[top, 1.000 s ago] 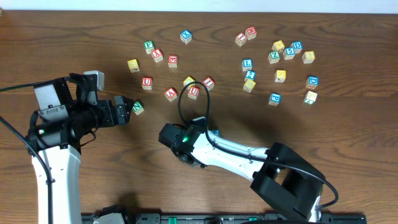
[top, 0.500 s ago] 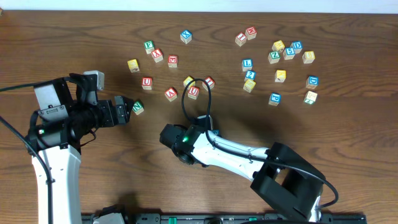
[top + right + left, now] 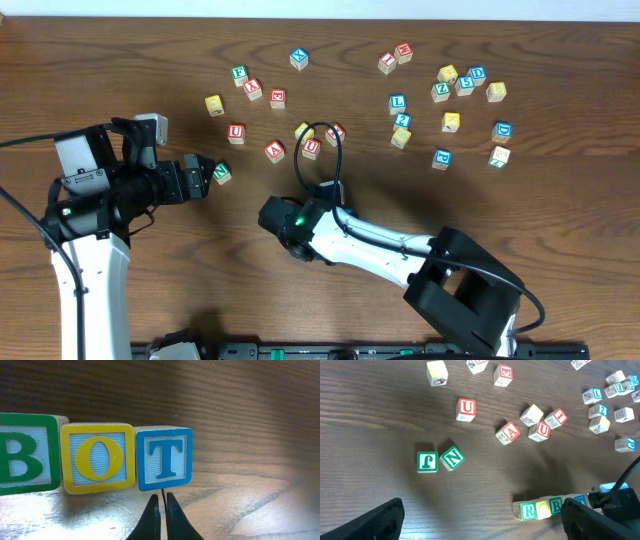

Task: Spell out ROBOT
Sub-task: 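Lift the right gripper away from the row toward the upper right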

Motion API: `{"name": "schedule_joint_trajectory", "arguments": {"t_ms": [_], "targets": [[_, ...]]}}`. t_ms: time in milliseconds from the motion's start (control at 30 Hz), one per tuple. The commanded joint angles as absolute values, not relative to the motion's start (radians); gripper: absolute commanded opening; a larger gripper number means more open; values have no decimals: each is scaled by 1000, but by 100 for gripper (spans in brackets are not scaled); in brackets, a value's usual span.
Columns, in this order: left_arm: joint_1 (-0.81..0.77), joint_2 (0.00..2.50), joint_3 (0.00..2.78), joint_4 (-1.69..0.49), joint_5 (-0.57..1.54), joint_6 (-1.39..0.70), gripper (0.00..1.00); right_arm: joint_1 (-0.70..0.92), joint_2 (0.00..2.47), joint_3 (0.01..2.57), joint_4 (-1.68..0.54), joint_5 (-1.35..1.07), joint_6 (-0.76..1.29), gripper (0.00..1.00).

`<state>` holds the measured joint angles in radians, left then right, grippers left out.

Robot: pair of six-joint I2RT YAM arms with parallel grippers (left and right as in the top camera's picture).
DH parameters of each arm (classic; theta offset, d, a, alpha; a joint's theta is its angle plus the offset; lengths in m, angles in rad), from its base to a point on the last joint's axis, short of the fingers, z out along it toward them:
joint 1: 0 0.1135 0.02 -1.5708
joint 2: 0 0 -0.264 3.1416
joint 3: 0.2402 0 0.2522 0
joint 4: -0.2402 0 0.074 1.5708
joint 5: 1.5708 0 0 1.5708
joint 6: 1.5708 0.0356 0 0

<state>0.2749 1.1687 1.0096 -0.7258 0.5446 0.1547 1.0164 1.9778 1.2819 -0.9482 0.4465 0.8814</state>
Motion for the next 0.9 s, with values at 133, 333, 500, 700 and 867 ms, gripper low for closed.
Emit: {"name": "schedule_joint_trajectory", "arguments": {"t_ms": [133,333,500,700,867], "targets": [[279,1167,1028,-725,550,161,98,1013,1981,1301,-935,496,897,1],[279,1167,1028,-725,550,161,98,1013,1981,1301,-936,495,897,1],[279,1167,1028,-725,550,161,98,1032,1981,1301,-967,391,897,1],[279,1167,1028,-725,550,160,98,1085,1980,1301,-997,371,911,1],[279,1167,1028,-725,550,161,98,1050,1959,1345,-1103,443,958,1]]}}
